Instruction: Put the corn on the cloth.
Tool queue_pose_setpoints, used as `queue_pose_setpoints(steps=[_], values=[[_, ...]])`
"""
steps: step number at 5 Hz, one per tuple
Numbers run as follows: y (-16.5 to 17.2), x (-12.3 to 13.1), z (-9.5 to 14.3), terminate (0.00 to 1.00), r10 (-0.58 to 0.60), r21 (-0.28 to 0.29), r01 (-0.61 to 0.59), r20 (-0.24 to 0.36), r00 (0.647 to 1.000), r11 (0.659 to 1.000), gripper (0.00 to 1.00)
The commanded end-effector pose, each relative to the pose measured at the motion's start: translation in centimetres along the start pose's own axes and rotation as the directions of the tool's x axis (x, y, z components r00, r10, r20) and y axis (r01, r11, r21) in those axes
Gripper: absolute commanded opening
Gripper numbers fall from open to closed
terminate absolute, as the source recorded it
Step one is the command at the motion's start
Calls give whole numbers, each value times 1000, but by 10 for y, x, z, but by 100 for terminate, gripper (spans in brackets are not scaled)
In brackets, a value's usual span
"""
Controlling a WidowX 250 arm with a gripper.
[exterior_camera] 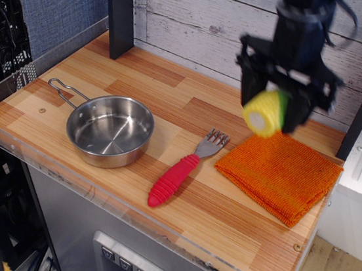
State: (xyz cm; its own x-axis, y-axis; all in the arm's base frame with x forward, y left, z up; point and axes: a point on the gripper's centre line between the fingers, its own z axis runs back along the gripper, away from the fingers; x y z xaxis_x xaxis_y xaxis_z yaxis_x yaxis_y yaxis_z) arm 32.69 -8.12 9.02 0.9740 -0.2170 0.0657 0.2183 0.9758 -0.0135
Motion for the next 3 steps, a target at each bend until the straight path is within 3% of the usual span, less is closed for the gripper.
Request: queue_pose_setpoints(steps=[1,3], values=[[-2,-3,-24,0,-39,40,35,118,992,999,0],[8,3,-44,0,-27,22,24,113,993,999,0]])
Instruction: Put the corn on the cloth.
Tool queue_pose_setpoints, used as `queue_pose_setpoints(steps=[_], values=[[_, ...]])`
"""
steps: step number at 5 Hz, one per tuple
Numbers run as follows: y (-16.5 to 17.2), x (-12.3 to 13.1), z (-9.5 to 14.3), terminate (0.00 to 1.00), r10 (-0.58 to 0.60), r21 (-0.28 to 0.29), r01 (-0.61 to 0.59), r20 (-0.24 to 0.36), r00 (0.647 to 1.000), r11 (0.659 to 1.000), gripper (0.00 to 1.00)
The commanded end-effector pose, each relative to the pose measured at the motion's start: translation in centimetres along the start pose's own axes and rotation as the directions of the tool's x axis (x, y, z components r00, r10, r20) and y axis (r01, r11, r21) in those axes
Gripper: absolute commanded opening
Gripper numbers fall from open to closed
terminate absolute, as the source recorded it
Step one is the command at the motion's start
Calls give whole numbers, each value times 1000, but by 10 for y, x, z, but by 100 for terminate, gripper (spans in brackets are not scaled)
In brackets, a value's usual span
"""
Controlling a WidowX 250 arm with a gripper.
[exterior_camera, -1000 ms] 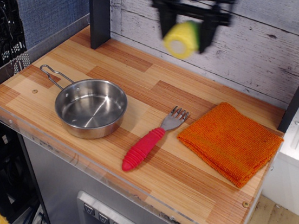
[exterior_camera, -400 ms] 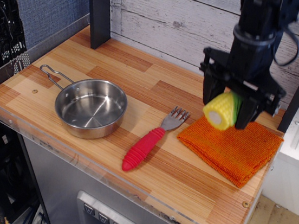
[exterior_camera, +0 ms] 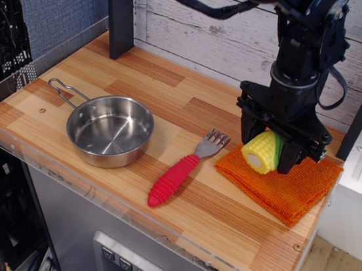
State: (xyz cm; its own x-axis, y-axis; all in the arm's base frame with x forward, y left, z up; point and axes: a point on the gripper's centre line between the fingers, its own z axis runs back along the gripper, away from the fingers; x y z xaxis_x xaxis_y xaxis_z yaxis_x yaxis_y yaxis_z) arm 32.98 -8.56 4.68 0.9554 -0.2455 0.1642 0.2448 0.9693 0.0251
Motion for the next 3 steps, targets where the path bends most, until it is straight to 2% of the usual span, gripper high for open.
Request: queue_pose_setpoints(steps=[1,2,3], values=[[15,7,7,0,36,-38,-35,21,999,999,100],[20,22,26,0,56,-63,-55,23,998,996,100],[47,25,74,0,111,-57,-110,13,994,992,100]])
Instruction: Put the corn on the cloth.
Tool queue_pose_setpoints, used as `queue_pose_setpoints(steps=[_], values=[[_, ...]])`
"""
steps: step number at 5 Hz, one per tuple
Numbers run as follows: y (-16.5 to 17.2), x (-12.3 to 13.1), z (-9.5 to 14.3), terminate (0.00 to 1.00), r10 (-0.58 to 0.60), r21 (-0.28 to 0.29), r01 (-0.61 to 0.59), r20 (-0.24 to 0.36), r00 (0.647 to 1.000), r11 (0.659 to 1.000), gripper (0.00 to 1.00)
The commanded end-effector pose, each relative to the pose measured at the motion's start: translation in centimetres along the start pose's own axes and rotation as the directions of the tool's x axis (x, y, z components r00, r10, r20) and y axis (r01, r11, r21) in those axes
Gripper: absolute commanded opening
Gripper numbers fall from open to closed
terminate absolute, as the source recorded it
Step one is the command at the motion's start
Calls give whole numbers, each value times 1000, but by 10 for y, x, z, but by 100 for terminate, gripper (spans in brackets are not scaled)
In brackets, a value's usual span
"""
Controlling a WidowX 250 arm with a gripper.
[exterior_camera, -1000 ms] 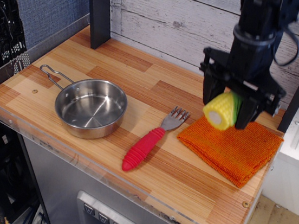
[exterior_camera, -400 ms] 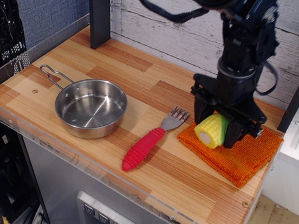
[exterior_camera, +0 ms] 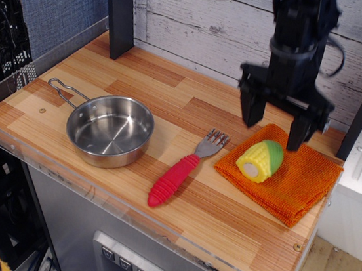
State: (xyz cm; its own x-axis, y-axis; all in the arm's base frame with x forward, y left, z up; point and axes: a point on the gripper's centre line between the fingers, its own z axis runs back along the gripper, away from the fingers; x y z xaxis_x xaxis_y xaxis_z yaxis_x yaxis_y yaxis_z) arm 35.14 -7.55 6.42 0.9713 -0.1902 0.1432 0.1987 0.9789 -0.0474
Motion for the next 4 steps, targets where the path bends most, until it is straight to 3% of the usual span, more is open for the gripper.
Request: queue_pose_setpoints(steps=[1,2,3,4], values=[[59,-11,118,0,141,74,-149,103,985,986,100],[83,-35,173,0,183,79,-192,108,977,978,100],[96,-52,186,0,160,75,-166,81,984,983,100],[96,-52,186,0,160,75,-166,81,984,983,100]])
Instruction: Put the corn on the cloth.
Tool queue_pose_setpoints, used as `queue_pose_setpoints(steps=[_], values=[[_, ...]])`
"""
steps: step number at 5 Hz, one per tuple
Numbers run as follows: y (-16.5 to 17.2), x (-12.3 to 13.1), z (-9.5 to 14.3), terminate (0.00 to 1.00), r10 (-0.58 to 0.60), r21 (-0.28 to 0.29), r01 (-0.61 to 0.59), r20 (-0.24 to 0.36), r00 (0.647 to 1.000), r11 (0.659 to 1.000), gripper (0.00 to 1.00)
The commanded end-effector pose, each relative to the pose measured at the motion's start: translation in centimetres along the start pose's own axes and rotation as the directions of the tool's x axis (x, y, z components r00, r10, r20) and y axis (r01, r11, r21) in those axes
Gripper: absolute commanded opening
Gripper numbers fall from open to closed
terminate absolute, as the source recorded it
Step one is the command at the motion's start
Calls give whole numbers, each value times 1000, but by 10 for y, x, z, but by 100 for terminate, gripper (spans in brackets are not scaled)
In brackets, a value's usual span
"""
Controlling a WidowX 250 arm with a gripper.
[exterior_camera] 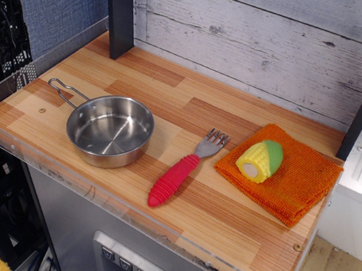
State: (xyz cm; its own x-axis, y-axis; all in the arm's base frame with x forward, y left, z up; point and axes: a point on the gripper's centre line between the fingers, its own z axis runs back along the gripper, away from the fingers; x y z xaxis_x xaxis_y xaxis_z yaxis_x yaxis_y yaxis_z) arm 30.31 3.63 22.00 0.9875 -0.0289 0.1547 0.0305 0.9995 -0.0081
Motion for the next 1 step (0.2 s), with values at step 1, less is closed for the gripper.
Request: queue_pose_setpoints(steps=[1], values=[[6,-5,18,100,4,13,-4,60,998,1000,100]])
